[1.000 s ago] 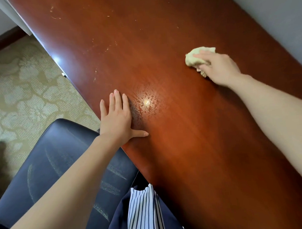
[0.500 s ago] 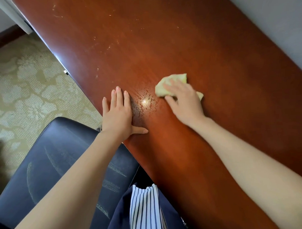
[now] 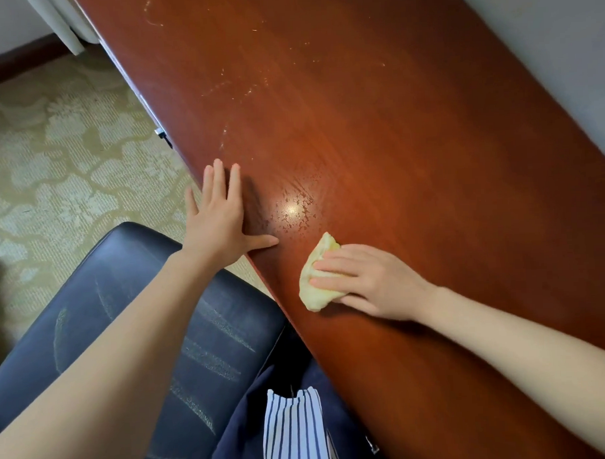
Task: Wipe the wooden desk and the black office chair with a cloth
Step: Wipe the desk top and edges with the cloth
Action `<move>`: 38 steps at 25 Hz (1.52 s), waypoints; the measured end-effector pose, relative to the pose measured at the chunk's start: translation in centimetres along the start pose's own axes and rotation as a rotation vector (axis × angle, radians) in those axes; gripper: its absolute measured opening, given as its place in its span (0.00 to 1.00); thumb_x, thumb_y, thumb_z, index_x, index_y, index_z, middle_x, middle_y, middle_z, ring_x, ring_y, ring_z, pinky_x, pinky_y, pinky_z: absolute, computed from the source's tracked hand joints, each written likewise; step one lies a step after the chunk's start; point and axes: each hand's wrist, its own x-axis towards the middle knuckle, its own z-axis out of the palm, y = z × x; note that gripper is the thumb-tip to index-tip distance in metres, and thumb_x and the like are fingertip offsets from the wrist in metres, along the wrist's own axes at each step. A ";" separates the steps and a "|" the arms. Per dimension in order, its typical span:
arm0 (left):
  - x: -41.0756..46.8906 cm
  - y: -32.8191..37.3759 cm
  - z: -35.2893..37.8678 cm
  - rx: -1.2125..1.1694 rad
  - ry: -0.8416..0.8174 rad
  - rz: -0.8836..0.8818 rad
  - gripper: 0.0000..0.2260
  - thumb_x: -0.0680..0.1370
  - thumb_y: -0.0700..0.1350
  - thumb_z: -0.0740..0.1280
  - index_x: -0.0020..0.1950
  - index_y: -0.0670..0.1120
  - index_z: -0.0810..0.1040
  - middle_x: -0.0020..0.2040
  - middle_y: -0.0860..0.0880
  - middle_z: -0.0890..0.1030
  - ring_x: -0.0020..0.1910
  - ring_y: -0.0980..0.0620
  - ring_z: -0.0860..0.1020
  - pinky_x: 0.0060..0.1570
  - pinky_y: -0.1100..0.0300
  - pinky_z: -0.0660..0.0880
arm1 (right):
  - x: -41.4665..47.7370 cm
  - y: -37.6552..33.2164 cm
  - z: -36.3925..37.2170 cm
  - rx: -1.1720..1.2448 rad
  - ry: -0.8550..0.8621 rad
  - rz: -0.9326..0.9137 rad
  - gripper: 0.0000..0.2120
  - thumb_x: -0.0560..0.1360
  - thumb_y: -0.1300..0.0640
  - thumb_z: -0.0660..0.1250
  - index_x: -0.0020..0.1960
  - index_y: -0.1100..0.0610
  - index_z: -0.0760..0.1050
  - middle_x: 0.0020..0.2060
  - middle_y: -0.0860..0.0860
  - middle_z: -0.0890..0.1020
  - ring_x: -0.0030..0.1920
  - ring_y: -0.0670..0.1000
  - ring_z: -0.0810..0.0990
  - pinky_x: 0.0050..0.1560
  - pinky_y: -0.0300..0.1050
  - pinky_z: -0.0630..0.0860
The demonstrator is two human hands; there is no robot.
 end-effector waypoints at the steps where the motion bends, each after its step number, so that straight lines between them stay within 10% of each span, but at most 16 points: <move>1: 0.1 -0.4 0.0 0.020 -0.003 -0.050 0.60 0.62 0.69 0.70 0.77 0.42 0.39 0.77 0.41 0.39 0.76 0.44 0.38 0.71 0.39 0.41 | 0.9 0.9 -0.4 -0.008 -0.012 -0.022 0.17 0.72 0.57 0.71 0.61 0.54 0.78 0.61 0.52 0.79 0.62 0.54 0.76 0.64 0.51 0.71; 20: -0.2 -1.8 1.1 -0.084 -0.015 -0.231 0.68 0.54 0.76 0.66 0.75 0.38 0.34 0.78 0.43 0.37 0.75 0.44 0.33 0.71 0.37 0.43 | 24.7 4.0 -0.9 0.084 0.149 0.536 0.17 0.80 0.54 0.60 0.68 0.50 0.71 0.69 0.48 0.70 0.72 0.50 0.63 0.64 0.43 0.61; 38: -3.5 -2.3 2.2 -0.182 -0.125 -0.102 0.68 0.56 0.73 0.69 0.74 0.39 0.31 0.76 0.42 0.33 0.75 0.45 0.35 0.72 0.39 0.44 | 9.4 1.9 -2.2 -0.083 -0.211 -0.186 0.18 0.74 0.65 0.68 0.63 0.56 0.77 0.63 0.55 0.77 0.64 0.57 0.75 0.64 0.49 0.69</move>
